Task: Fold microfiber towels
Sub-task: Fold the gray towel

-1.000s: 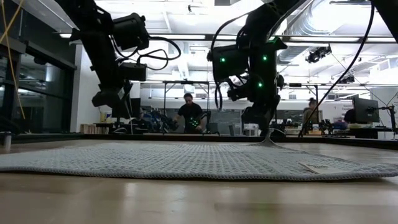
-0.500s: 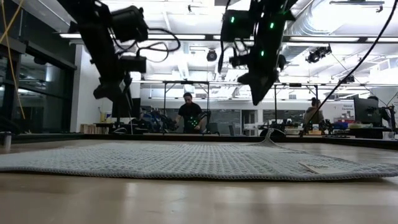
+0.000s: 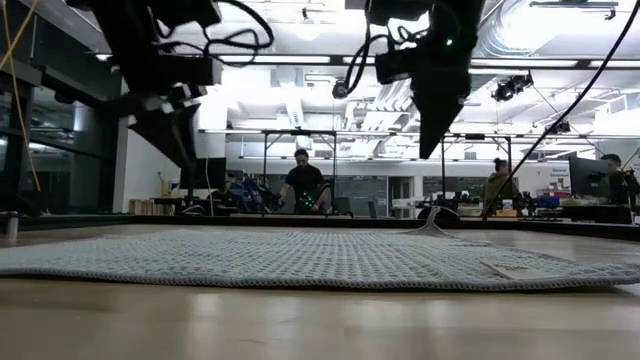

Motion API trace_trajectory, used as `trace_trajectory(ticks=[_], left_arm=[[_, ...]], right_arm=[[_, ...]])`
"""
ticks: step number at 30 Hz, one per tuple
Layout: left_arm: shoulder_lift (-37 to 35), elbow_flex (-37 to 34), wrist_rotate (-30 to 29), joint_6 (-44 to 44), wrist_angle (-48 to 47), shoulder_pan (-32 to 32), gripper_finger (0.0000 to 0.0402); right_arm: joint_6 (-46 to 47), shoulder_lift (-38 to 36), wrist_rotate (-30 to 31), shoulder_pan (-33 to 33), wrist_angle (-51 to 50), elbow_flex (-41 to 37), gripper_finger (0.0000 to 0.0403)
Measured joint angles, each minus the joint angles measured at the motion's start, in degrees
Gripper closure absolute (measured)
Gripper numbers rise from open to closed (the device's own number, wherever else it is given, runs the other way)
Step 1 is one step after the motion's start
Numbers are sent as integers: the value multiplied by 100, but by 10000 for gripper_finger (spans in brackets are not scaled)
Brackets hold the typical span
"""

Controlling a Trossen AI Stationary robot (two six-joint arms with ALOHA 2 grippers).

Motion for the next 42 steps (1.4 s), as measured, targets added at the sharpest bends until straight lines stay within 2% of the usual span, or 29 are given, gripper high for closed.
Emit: trace_trajectory(ticks=[8,17,23,32,42], left_arm=[[2,-145,1132,173,51,-427,280],[2,-602,1854,-119,83,-416,280],[4,-749,2304,-195,389,-416,280],[9,-1041,2362,-435,588,-416,280],[44,-1063,2351,-641,782,-414,280]], right_arm=[[-136,2,-838,557,59,-2,266],[19,4,-1205,713,197,-2,266],[113,9,-1218,711,195,-2,266],[205,11,-1288,778,326,-2,266],[336,11,-1279,814,428,-39,266]])
